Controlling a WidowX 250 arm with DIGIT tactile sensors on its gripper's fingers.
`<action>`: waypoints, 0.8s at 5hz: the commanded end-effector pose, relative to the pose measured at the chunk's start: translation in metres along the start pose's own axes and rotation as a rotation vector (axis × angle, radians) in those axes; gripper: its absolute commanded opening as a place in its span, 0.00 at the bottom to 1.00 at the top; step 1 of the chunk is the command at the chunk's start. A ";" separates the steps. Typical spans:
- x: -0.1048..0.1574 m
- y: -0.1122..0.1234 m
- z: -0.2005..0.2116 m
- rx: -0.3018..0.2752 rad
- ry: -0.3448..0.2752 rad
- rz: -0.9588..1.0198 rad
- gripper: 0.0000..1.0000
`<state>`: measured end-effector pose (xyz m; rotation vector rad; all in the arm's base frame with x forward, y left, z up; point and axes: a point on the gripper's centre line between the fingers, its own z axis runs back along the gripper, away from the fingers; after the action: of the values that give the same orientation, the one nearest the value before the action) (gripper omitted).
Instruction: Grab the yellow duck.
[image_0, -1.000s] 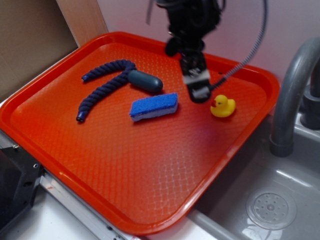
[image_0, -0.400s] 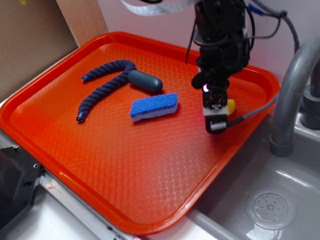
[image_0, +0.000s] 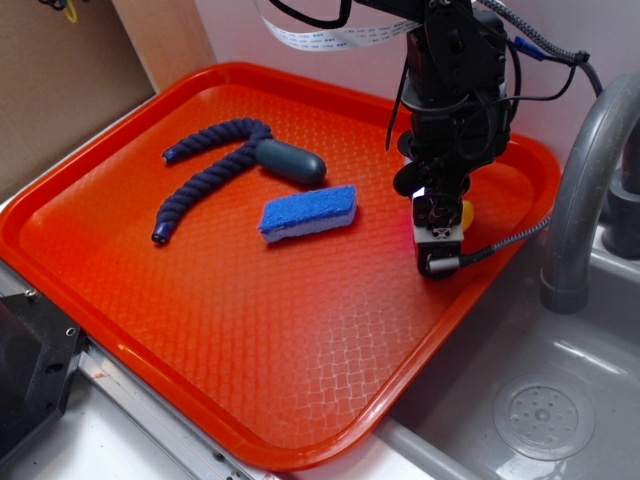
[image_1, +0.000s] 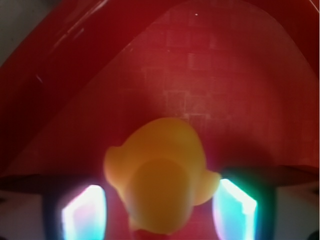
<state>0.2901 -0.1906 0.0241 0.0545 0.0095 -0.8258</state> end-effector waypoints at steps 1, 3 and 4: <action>0.005 -0.013 0.014 0.027 -0.056 0.004 0.00; -0.060 0.014 0.077 0.068 -0.053 0.356 0.00; -0.092 0.015 0.103 0.086 -0.050 0.606 0.00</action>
<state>0.2414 -0.1072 0.1188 0.1287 -0.0264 -0.2330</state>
